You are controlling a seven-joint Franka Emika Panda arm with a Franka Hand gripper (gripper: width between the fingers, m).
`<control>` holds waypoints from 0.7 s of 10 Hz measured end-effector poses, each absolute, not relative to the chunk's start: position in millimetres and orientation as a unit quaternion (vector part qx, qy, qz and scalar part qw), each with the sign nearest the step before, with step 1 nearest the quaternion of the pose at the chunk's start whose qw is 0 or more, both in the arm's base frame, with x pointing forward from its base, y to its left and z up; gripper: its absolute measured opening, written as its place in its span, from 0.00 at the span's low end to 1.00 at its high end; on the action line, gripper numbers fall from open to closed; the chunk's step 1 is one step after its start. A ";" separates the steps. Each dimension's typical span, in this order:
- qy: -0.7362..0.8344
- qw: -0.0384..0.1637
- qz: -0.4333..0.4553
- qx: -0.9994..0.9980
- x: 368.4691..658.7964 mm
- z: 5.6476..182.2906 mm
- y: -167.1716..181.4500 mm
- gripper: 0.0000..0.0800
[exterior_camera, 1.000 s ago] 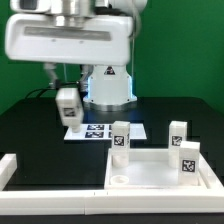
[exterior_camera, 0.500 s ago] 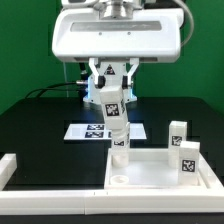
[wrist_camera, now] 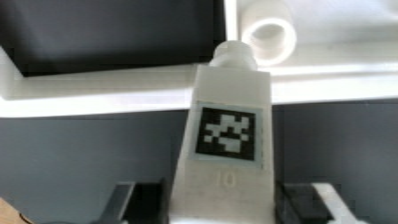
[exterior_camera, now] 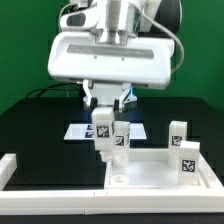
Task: Assemble square table
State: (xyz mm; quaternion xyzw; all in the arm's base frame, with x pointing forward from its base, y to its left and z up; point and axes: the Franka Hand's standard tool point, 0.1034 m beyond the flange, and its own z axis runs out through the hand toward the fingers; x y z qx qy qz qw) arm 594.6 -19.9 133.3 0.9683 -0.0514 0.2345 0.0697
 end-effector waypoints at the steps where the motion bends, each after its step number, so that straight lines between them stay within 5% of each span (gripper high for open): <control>1: -0.044 0.079 0.230 0.969 594.5 125.4 -18.9 0.36; 7: -0.022 0.072 0.275 0.958 602.9 130.0 7.8 0.36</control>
Offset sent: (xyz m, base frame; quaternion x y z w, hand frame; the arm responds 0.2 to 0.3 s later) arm 0.0000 0.0000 0.0000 0.0000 0.0000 0.0000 1.0000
